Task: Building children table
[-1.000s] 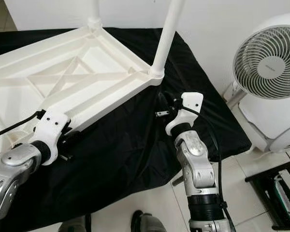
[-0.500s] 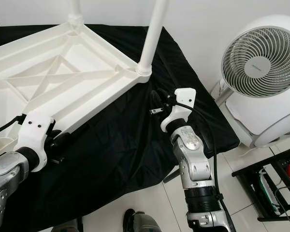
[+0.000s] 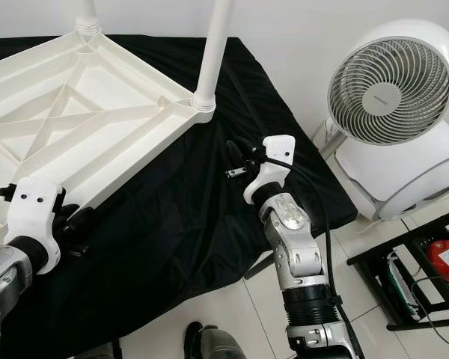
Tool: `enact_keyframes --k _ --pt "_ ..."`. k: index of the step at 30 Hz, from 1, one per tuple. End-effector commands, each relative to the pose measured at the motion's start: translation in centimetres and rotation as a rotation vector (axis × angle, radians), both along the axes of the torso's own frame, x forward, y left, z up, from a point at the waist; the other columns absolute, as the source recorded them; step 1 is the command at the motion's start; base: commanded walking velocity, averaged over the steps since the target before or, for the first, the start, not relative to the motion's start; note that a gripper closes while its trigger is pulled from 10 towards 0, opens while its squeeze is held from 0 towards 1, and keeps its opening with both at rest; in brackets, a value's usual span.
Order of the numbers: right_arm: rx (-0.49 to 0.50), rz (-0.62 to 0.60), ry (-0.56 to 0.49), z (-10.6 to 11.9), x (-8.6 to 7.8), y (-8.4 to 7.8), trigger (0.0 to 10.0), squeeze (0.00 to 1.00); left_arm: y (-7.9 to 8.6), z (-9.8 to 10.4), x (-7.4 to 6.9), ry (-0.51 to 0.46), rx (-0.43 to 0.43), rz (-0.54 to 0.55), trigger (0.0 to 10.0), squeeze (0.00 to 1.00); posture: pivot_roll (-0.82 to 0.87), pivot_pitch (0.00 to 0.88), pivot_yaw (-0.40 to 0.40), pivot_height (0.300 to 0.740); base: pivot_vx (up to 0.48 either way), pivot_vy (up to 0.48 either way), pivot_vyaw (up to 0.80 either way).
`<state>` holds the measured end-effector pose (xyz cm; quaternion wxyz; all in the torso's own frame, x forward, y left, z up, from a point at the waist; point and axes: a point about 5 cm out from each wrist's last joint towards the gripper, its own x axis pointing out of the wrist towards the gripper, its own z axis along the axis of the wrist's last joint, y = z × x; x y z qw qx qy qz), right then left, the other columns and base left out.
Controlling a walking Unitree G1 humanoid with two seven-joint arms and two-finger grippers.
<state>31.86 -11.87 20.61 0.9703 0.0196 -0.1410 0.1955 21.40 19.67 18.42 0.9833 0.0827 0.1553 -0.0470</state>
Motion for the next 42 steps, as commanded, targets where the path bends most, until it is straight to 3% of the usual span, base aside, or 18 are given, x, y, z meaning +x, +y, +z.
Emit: enact_keyframes --k 1,4,9,13,14,15,16,17,19,20,22,30,31,42 --pt "0.002 -0.009 0.003 -0.2 0.1 -0.4 10.0 0.0 3.8 -2.1 -1.8 0.094 0.11 0.431 0.0 0.0 0.28 0.229 -0.213 0.74 0.0 0.0 0.0" --pt "0.002 -0.008 0.003 -0.2 0.1 -0.4 10.0 0.0 3.0 -2.4 -1.9 0.103 0.095 0.402 0.0 0.0 0.28 0.229 -0.213 0.74 0.0 0.0 0.0" --pt "0.002 -0.005 0.0 -0.1 0.1 -0.4 10.0 0.0 0.3 -3.7 -2.9 0.161 0.048 0.314 0.0 0.0 0.28 0.236 -0.215 0.74 0.0 0.0 0.0" --pt "0.0 -0.006 -0.001 -0.1 0.1 -0.4 10.0 0.0 -0.1 -3.3 -2.3 0.127 0.05 0.286 0.0 0.0 0.28 0.237 -0.212 0.74 0.0 0.0 0.0" --pt "0.0 -0.006 -0.001 -0.2 0.1 -0.4 10.0 0.0 -0.4 -2.6 -1.6 0.08 0.047 0.257 4.9 0.0 0.28 0.237 -0.212 0.74 0.0 0.0 0.0" --pt "0.0 -0.006 -0.001 -0.2 0.1 -0.4 10.0 0.0 -0.4 -2.6 -1.6 0.08 0.047 0.257 4.9 0.0 0.28 0.237 -0.212 0.74 0.0 0.0 0.0" --pt "0.0 -0.005 -0.001 -0.2 0.1 -0.3 10.0 0.0 -1.1 -1.7 -0.7 0.024 0.048 0.208 10.0 0.0 0.28 0.237 -0.212 0.74 0.0 0.0 0.0" --pt "0.0 -0.005 -0.001 -0.2 0.1 -0.3 10.0 0.0 -1.1 -1.7 -0.7 0.024 0.048 0.208 10.0 0.0 0.28 0.237 -0.212 0.74 0.0 0.0 0.0" --pt "0.001 -0.007 -0.003 -0.3 0.1 -0.2 10.0 0.0 -3.0 -0.4 0.8 -0.063 0.014 0.098 10.0 0.0 0.28 0.228 -0.196 0.74 0.0 0.0 0.0" --pt "0.002 -0.01 -0.006 -0.3 0.1 -0.2 10.0 0.0 -3.8 -0.1 1.1 -0.087 -0.013 0.05 10.0 1.0 0.27 0.222 -0.185 0.74 0.0 0.0 0.0" --pt "0.005 -0.023 -0.01 -0.3 0.0 -0.3 10.0 0.0 -5.0 0.4 1.3 -0.118 -0.047 -0.04 10.0 1.0 0.27 0.22 -0.179 0.74 0.0 0.0 0.0" --pt "0.009 -0.044 -0.015 -0.5 -0.4 -0.6 10.0 0.0 -6.2 1.3 0.8 -0.196 -0.011 -0.198 10.0 1.0 0.26 0.212 -0.155 0.74 0.0 0.0 0.0" --pt "0.01 -0.048 -0.015 -0.6 -0.5 -0.6 10.0 0.0 -6.3 1.7 0.7 -0.224 -0.008 -0.229 10.0 0.0 0.26 0.211 -0.149 0.74 0.0 0.0 0.0" --pt "0.012 -0.066 -0.02 -1.0 -0.7 -0.6 10.0 0.0 -6.7 2.8 0.7 -0.356 0.01 -0.322 10.0 0.0 0.26 0.204 -0.133 0.74 0.0 0.0 0.0"
